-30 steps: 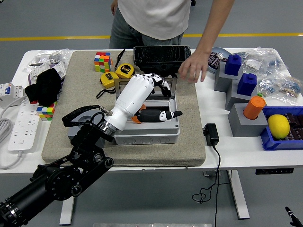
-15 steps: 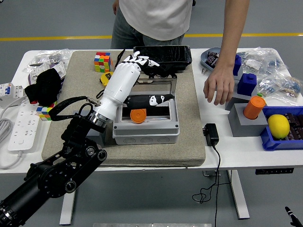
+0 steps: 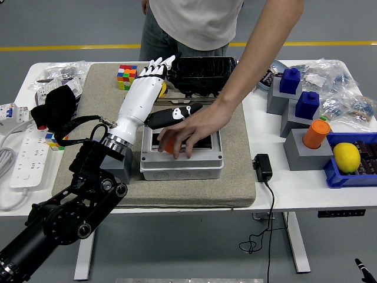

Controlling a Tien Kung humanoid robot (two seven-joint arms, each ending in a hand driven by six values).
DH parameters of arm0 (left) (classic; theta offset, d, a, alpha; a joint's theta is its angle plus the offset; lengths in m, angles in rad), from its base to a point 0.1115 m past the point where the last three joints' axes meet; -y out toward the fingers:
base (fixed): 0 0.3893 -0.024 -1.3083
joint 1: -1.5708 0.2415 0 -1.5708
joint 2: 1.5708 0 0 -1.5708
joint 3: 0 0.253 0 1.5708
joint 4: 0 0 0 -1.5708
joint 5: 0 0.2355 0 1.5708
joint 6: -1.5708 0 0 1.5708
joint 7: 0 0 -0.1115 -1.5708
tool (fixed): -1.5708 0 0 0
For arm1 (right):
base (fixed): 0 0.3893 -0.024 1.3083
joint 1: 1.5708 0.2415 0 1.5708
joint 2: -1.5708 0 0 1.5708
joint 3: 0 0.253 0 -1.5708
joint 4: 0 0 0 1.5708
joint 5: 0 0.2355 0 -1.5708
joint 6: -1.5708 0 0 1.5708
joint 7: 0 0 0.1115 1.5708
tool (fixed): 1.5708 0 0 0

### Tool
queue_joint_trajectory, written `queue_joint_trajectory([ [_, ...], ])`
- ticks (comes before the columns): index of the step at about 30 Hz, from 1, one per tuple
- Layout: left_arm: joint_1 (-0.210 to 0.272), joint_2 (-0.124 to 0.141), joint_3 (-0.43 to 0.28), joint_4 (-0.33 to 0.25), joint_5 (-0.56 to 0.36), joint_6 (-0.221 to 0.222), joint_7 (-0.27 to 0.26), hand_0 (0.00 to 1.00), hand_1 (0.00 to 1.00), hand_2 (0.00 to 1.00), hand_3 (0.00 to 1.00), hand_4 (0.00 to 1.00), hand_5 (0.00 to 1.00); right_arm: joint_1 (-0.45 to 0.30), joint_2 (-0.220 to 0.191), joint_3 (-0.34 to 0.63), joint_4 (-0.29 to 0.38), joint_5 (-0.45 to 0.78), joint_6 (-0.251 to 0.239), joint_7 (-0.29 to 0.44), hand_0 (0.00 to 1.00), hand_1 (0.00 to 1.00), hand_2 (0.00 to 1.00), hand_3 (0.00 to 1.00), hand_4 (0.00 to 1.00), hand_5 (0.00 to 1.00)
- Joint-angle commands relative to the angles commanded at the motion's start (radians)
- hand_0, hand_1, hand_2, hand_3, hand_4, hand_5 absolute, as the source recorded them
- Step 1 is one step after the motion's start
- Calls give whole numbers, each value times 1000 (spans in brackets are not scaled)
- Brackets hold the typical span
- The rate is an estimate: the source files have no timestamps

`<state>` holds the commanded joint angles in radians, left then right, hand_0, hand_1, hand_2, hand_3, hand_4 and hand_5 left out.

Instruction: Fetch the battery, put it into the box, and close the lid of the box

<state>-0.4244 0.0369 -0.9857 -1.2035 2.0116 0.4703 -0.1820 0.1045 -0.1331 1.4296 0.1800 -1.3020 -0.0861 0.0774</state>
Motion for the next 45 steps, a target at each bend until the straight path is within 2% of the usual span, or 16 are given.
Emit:
queue_joint_trajectory([
  [7, -1, -1, 5, 8, 13, -9, 34, 998, 998, 998, 991, 998, 998, 0, 0, -1, 0, 0, 0, 0, 876, 857, 808, 856, 998, 998],
  [8, -1, -1, 5, 9, 18, -9, 42, 998, 998, 998, 803, 998, 998, -1, 0, -1, 0, 0, 0, 0, 876, 857, 808, 856, 998, 998],
  [13, -2, 0, 5, 11, 28, -12, 66, 998, 998, 998, 803, 998, 998, -1, 0, 1, 0, 0, -1, 0, 876, 857, 808, 856, 998, 998],
  [14, -3, -1, 5, 11, 30, -15, 71, 998, 998, 978, 734, 998, 998, 0, 0, 1, 0, 0, -1, 0, 876, 856, 808, 857, 998, 998],
  [19, -6, -1, 7, 20, 45, -30, 97, 998, 998, 978, 734, 998, 998, 2, 1, 0, 0, 1, -1, 0, 876, 856, 808, 857, 998, 998],
  [20, -6, -1, 7, 23, 51, -37, 108, 998, 998, 911, 640, 998, 998, 3, 1, 0, 0, 1, -1, 1, 875, 855, 808, 857, 998, 998],
  [23, -6, -1, 8, 26, 68, -48, 135, 998, 998, 911, 640, 998, 998, 3, 1, 1, 0, 1, -2, 0, 875, 855, 808, 857, 998, 998],
  [25, -7, -1, 5, 30, 95, -69, 174, 998, 998, 911, 640, 998, 998, 2, 1, 3, 0, -1, -2, 0, 875, 855, 808, 857, 998, 998],
  [30, -5, -1, 3, 35, 118, -79, 215, 998, 998, 898, 623, 998, 998, 1, 1, 3, 0, 0, -2, 0, 875, 856, 808, 857, 998, 998],
  [40, 3, 12, 24, 5, 148, -125, 263, 998, 998, 868, 623, 998, 998, 2, 2, 9, 0, -3, -2, 1, 875, 855, 808, 857, 998, 998],
  [45, 12, 19, 38, -20, 147, -130, 270, 998, 998, 855, 621, 998, 998, 2, 2, 9, 0, -1, -2, 1, 875, 855, 808, 859, 998, 998],
])
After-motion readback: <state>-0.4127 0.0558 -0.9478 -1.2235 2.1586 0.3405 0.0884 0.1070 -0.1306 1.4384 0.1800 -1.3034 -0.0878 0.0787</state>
